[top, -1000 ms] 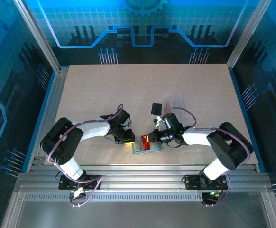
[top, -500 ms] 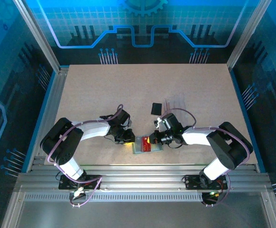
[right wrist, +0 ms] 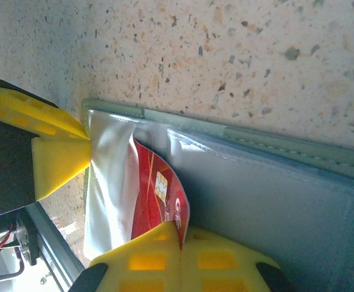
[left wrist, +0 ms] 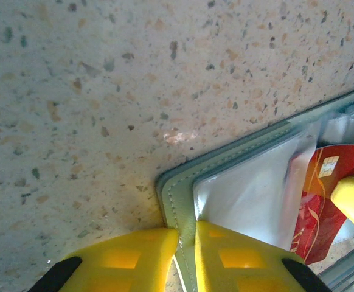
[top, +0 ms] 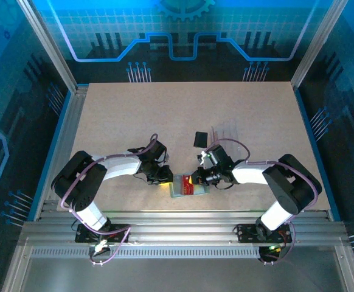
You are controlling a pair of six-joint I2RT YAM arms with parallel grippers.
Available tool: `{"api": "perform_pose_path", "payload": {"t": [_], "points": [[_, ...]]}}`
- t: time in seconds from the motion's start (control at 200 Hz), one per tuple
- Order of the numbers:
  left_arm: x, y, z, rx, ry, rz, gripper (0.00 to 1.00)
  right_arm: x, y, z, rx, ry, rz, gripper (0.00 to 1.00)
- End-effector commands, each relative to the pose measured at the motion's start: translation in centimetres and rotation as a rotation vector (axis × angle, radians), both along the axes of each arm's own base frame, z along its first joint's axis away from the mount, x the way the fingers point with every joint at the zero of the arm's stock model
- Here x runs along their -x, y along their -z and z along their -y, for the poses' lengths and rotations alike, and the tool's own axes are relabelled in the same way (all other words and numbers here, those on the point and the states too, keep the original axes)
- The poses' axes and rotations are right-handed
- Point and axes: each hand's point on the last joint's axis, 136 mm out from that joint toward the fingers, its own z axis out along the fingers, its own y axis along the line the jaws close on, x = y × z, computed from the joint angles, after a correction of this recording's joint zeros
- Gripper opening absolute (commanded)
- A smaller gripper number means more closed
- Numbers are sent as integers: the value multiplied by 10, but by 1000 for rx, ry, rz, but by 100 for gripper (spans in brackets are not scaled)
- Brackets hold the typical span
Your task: Put the credit cards into the card holder
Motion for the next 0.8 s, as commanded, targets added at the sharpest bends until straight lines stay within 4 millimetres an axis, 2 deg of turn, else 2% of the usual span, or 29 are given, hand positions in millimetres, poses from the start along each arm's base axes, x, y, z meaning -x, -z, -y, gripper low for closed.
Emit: {"api": "perform_pose_path", "payload": {"t": [0.0,0.375,0.795], "points": [[19,49,-18,-124,5,-50,20,40,38,30,182,3,-163,0],[21,53,-19,-125,3,-56,20,26,24,8,186,-65,-107,0],[22,54,-18,-118,2,-56,21,23,21,-23,167,-132,-67,0]]}}
